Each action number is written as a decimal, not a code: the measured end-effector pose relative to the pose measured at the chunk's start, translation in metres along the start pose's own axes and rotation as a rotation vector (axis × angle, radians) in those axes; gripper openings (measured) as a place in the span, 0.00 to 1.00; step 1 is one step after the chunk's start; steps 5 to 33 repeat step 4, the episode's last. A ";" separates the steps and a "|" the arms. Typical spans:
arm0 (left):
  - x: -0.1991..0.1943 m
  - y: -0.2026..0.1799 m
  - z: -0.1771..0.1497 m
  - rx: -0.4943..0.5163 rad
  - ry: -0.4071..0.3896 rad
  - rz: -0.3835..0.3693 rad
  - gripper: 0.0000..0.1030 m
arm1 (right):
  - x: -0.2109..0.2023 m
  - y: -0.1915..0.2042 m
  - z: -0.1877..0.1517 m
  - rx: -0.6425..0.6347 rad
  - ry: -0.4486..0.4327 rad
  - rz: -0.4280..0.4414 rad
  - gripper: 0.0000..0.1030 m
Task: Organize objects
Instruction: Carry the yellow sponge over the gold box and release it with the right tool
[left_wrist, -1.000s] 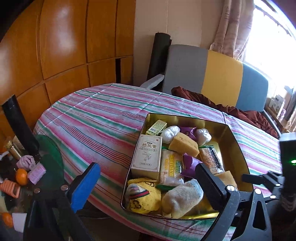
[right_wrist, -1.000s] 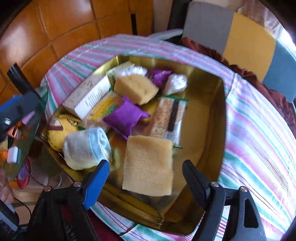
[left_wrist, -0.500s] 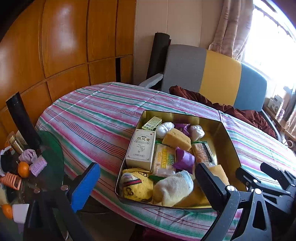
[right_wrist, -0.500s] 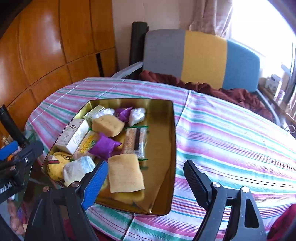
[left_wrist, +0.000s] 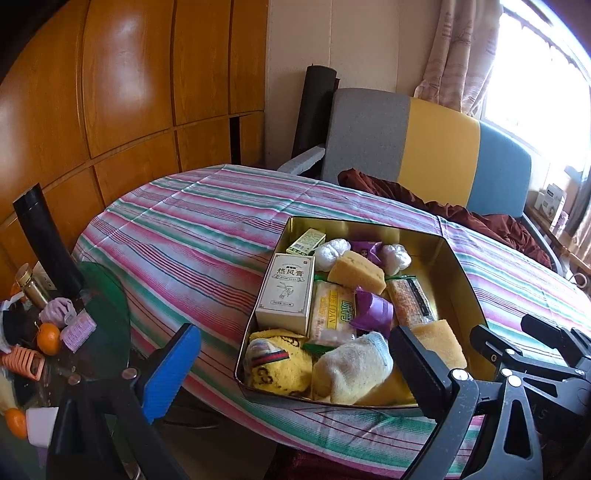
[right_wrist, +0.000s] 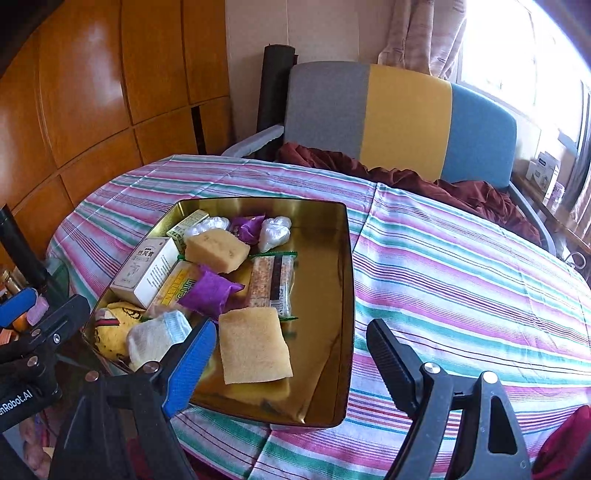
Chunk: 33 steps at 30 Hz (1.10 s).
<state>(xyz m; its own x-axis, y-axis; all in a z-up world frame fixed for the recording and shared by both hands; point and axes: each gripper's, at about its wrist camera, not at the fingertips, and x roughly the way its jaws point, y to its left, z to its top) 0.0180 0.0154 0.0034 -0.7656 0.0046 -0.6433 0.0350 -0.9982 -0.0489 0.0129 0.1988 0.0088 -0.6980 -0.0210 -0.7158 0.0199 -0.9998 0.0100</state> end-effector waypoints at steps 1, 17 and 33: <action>0.000 0.001 0.000 -0.002 0.000 0.003 0.97 | 0.001 0.001 0.000 -0.002 0.003 0.001 0.83; 0.002 0.001 0.001 -0.002 0.004 0.004 0.98 | 0.001 0.002 -0.001 -0.004 0.003 0.005 0.83; 0.002 0.001 0.001 -0.002 0.004 0.004 0.98 | 0.001 0.002 -0.001 -0.004 0.003 0.005 0.83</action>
